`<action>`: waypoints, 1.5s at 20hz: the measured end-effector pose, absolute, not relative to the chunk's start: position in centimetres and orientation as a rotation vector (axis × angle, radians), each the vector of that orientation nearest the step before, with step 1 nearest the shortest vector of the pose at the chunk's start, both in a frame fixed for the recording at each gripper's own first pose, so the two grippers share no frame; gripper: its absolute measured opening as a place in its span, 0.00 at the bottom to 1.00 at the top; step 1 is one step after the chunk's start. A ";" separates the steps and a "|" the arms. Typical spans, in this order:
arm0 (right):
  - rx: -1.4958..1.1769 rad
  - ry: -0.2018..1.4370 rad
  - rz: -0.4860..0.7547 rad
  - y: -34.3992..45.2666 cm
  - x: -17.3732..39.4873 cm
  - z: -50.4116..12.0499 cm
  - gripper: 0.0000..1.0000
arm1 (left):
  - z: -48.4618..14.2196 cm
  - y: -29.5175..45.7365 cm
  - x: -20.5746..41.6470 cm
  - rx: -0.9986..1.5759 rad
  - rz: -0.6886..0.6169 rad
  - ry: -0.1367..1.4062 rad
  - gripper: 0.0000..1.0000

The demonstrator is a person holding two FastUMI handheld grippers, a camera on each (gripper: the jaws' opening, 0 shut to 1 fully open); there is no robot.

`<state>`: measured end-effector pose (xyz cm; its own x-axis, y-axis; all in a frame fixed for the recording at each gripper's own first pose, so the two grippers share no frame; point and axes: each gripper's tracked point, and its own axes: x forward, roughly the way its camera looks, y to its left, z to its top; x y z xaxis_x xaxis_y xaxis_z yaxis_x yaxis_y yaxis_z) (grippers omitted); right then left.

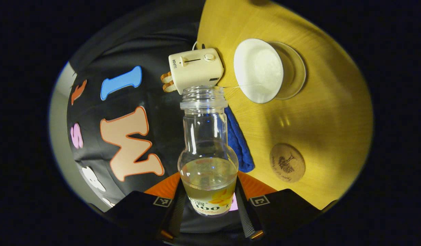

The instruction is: Open the teacup lid with one hand, grasp the water bottle and pour water into the teacup with the other hand; after pouring, place the water bottle on the coaster and then close the teacup lid.

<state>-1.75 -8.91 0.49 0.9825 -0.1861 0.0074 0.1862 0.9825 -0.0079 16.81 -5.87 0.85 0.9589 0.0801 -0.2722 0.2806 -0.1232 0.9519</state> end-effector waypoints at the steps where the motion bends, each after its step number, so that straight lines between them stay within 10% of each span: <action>1: -0.009 -0.006 -0.187 -8.9 -1.8 0.5 0.31 | -0.1 -5.9 16.5 1.603 -0.187 0.287 0.66; 20: -0.009 -0.003 -0.187 -9.0 -1.7 0.4 0.31 | 0.1 -0.9 15.5 0.106 -0.105 0.192 0.66; 30: -0.010 -0.002 -0.190 -9.1 -1.6 0.5 0.31 | -1.9 -2.0 18.0 -0.038 -0.166 0.211 0.66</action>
<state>-1.57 -9.06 0.52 0.9819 -0.1891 0.0031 0.1892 0.9819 -0.0093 18.02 -1.95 -1.86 0.9642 -0.1682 -0.2051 0.1603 0.9855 -0.0548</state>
